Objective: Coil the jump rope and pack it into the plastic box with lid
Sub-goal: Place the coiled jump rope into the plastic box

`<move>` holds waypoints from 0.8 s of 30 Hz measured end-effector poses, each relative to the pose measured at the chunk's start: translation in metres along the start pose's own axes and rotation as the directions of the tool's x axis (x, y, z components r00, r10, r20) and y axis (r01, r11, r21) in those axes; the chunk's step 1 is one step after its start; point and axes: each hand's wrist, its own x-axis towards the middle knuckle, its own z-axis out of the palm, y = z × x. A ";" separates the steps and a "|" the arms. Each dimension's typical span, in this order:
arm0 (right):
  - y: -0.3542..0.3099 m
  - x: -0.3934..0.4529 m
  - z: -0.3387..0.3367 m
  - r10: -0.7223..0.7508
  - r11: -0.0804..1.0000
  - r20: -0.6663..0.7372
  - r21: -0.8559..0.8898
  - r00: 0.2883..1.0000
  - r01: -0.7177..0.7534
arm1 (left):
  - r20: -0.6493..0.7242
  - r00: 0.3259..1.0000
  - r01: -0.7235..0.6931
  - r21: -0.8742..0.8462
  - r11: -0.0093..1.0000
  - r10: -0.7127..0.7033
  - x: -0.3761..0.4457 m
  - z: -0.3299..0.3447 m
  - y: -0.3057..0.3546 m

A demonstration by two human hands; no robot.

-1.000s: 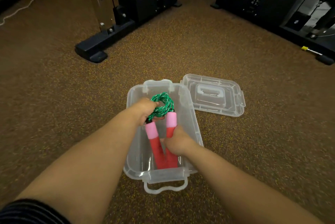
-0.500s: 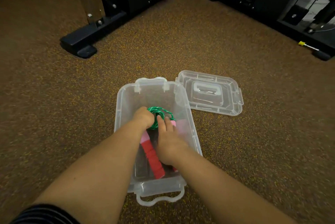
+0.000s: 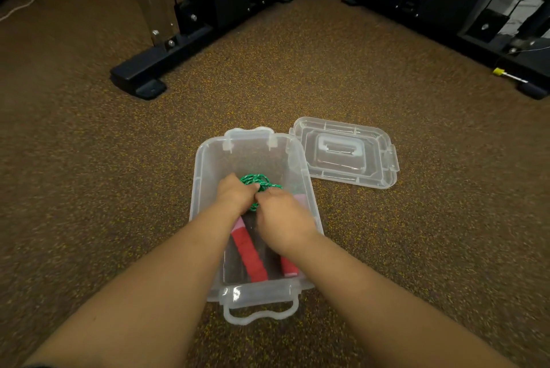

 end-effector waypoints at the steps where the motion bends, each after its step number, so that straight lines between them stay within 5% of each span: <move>1: 0.002 -0.001 -0.007 -0.042 0.999 -0.072 0.002 0.996 0.042 | -0.019 1.000 -0.018 -0.013 1.000 0.018 -0.002 -0.002 0.002; 6: 0.020 -0.013 -0.047 -0.137 0.962 -0.393 0.167 0.909 0.217 | -0.104 0.990 -0.101 -0.046 0.994 0.095 -0.019 -0.005 0.024; 11: 0.069 -0.023 -0.073 -0.035 0.943 -0.537 0.261 0.843 0.206 | -0.192 0.927 -0.339 -0.052 0.939 0.323 -0.054 0.006 0.064; 19: 0.174 -0.055 -0.068 0.134 0.984 -0.389 0.165 0.912 -0.074 | -0.025 0.740 -0.664 0.137 0.735 0.673 -0.112 0.064 0.123; 24: 0.223 -0.061 -0.039 0.218 0.973 -0.124 -0.054 0.968 -0.226 | 0.238 0.779 -0.627 0.270 0.731 0.580 -0.128 0.122 0.113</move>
